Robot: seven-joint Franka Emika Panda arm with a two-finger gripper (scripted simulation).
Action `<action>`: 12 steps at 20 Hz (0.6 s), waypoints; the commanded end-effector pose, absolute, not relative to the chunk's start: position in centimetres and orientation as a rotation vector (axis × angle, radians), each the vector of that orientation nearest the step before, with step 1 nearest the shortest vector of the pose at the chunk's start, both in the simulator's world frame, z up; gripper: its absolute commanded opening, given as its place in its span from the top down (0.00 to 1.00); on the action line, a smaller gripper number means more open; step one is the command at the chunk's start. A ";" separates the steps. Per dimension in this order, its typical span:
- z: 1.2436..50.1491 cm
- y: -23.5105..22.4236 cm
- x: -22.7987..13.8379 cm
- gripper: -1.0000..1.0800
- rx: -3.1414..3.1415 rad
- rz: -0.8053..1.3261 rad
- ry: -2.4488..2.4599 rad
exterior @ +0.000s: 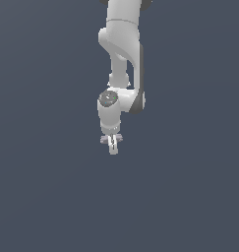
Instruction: Pick up the object and move it to a goal position.
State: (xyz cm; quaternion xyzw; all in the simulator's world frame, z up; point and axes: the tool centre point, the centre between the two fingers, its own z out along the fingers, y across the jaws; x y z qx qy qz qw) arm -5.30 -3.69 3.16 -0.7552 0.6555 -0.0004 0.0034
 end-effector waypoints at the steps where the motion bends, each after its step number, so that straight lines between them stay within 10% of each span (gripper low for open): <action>1: 3.3 -4.2 -5.0 1.00 -2.368 -0.001 2.057; 12: 5.4 -8.5 -0.9 1.00 -2.371 -0.002 2.058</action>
